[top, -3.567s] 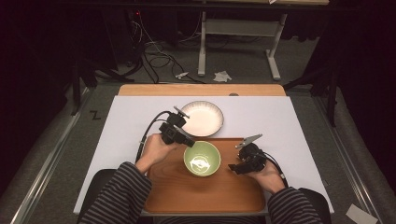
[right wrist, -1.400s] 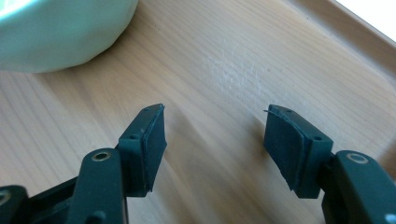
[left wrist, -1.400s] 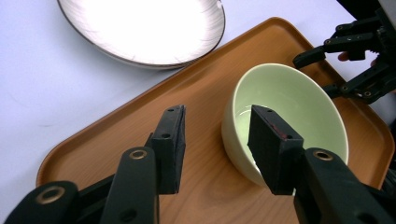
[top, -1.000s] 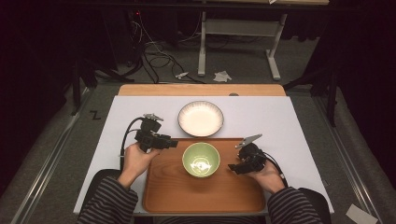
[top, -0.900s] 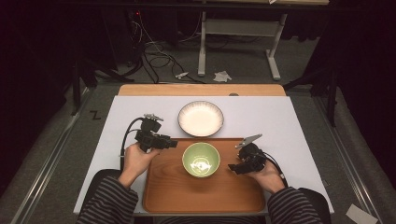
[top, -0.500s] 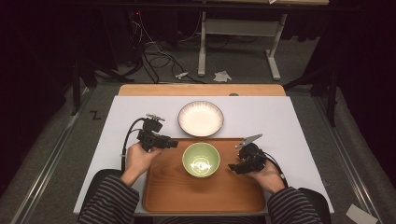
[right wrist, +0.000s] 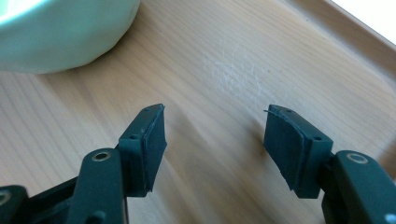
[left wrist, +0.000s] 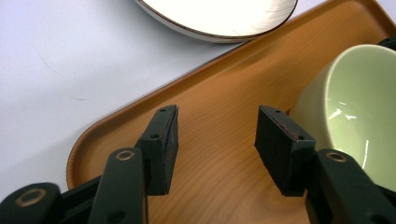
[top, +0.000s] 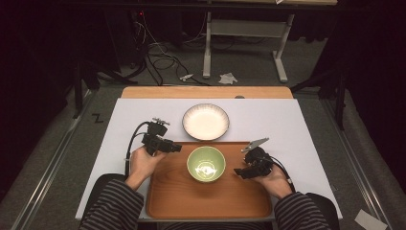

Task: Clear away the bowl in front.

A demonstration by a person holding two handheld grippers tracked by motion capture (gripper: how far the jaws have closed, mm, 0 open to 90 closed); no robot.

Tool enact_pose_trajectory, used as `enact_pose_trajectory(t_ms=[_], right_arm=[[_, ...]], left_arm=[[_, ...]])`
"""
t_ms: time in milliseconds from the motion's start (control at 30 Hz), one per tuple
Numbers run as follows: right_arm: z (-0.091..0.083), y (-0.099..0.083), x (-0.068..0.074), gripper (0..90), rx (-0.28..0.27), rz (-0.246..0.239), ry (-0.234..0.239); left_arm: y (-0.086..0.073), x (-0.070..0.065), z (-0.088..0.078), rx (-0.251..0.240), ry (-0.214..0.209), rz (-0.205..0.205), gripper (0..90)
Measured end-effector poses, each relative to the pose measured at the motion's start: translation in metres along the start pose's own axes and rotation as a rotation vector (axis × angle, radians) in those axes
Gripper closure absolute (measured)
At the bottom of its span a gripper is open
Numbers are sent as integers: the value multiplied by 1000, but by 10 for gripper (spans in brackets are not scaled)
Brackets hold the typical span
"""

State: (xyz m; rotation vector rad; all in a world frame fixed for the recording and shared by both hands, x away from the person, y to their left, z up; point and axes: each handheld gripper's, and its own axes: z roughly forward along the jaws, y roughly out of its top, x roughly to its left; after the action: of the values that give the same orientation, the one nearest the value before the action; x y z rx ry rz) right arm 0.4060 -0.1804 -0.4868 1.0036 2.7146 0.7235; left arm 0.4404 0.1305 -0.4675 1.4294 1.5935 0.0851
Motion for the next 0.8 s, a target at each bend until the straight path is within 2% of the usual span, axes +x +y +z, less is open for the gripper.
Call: enact_pose_trajectory(t_ms=[67,233,567,800], right_arm=[[0,0,1,403,0,14,2],[0,0,0,403,-1,-4,2],[0,0,0,403,0,-4,2],[-1,0,1,404,-4,2,3]], left_arm=[[-1,2,2,4,5,1,493],[-1,4,5,13,20,-2,490],[-3,10,11,23,50,-2,490],[-6,11,14,18,80,27,488]])
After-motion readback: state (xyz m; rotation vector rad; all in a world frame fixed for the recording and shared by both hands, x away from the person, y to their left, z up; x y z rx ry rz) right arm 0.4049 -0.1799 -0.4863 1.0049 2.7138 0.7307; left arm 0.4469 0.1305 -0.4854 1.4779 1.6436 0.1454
